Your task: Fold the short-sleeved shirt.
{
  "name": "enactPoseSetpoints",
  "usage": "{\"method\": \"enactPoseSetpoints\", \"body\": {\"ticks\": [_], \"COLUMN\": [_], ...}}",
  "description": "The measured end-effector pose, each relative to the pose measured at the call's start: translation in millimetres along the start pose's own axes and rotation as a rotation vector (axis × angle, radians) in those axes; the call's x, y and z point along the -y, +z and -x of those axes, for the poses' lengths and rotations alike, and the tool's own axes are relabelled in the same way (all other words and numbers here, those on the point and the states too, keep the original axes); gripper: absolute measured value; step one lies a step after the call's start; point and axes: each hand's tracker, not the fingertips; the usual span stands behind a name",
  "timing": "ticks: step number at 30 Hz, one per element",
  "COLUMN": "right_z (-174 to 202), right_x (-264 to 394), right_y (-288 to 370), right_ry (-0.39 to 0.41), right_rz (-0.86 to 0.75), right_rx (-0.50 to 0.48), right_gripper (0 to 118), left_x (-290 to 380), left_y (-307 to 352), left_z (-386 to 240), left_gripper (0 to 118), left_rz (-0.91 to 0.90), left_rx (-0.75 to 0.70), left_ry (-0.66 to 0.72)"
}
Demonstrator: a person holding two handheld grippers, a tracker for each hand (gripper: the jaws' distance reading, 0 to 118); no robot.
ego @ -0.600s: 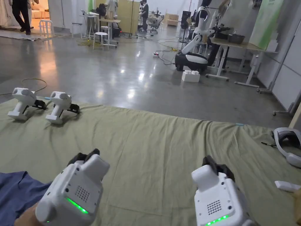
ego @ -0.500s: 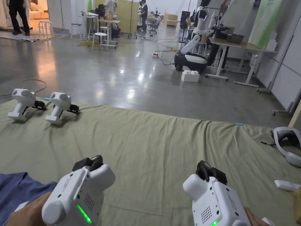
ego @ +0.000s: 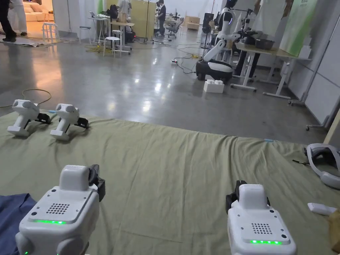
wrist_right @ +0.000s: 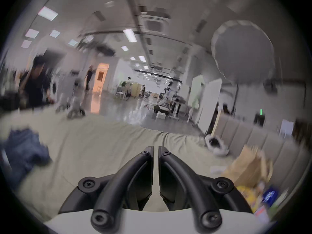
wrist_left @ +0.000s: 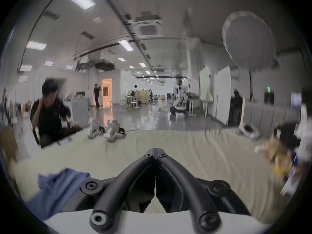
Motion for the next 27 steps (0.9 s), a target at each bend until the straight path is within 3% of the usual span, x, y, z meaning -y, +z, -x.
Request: {"method": "enactPoseSetpoints", "body": {"ticks": [2,6,11,18,23,27], "right_z": [-4.6,-13.9,-12.6,0.7,9.2,16.0], "right_x": [2.7,9.3,10.8,17.8,22.8,25.4], "right_y": [-3.9,-17.8,-16.9,-16.9,-20.5,-23.1], "right_ry": [-0.085,-0.145,-0.094,-0.033,-0.039,-0.025], "right_rz": [0.005,0.051,0.038,0.051,0.073,0.086], "right_rx": [0.049,0.055,0.049,-0.002,-0.036,-0.062], "right_gripper": [8,8,8,8,8,8], "left_x": [2.2,4.9,-1.8,-2.7,-2.6,0.5], "left_y": [0.0,-2.2,5.3,13.3,18.5,26.9], "left_z": [1.0,6.6,3.7,36.1,84.9,123.8], "left_gripper": [2,2,2,2,2,2], "left_rz": [-0.005,0.031,0.046,0.247,0.451,0.565], "left_rx": [0.011,0.015,-0.016,0.015,0.055,-0.069], "left_ry": [-0.002,-0.012,-0.061,-0.128,-0.127,-0.142]}}
